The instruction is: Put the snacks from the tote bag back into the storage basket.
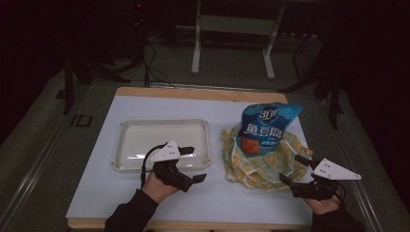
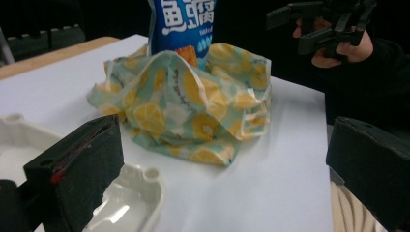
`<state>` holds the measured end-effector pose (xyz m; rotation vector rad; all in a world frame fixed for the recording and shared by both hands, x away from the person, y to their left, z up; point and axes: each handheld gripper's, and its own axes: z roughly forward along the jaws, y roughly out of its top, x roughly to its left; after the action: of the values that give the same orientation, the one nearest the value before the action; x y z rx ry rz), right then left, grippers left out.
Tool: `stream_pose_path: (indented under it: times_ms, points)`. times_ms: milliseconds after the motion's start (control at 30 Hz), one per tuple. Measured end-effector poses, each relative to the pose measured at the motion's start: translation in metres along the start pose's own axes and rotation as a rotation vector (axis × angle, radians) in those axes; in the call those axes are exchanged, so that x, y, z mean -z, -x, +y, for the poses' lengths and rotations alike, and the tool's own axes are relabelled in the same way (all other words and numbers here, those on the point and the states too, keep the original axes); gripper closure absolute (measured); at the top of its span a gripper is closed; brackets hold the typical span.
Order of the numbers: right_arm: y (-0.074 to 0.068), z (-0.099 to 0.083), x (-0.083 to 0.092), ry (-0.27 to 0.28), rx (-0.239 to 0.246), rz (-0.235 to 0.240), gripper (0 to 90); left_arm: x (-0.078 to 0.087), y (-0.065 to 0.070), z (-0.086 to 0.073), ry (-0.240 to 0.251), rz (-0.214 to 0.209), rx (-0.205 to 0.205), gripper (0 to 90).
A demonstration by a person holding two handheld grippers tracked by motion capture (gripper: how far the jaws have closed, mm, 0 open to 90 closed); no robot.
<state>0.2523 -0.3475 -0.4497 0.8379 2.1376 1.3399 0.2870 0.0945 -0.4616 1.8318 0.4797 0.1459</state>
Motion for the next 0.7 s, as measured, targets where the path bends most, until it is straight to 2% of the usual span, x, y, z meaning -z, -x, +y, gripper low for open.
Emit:
stream_pose_path:
  times_ms: [167, 300, 400, 567, 600, 700]
  points:
    - [0.004, 0.007, -0.002, 0.018, -0.003, -0.006, 12.9, -0.011, -0.005, 0.010, 0.001, -0.006, 0.002, 0.5]
    - [0.007, 0.011, -0.005, 0.029, 0.013, -0.022, 12.9, -0.021, -0.008, 0.017, -0.015, -0.015, -0.008, 0.5]
    - [0.010, 0.013, -0.007, 0.030, 0.012, -0.025, 13.2, -0.029, -0.009, 0.023, -0.021, -0.007, -0.009, 0.5]
    - [0.017, 0.016, -0.009, 0.032, 0.003, -0.019, 13.8, -0.042, -0.010, 0.031, -0.028, -0.021, -0.020, 1.4]
    - [0.018, 0.017, -0.009, 0.036, 0.000, -0.019, 13.8, -0.044, -0.011, 0.033, -0.032, -0.012, -0.029, 1.4]
    - [0.021, 0.019, -0.009, 0.039, -0.003, -0.019, 14.1, -0.053, -0.013, 0.038, -0.041, -0.025, -0.034, 1.4]
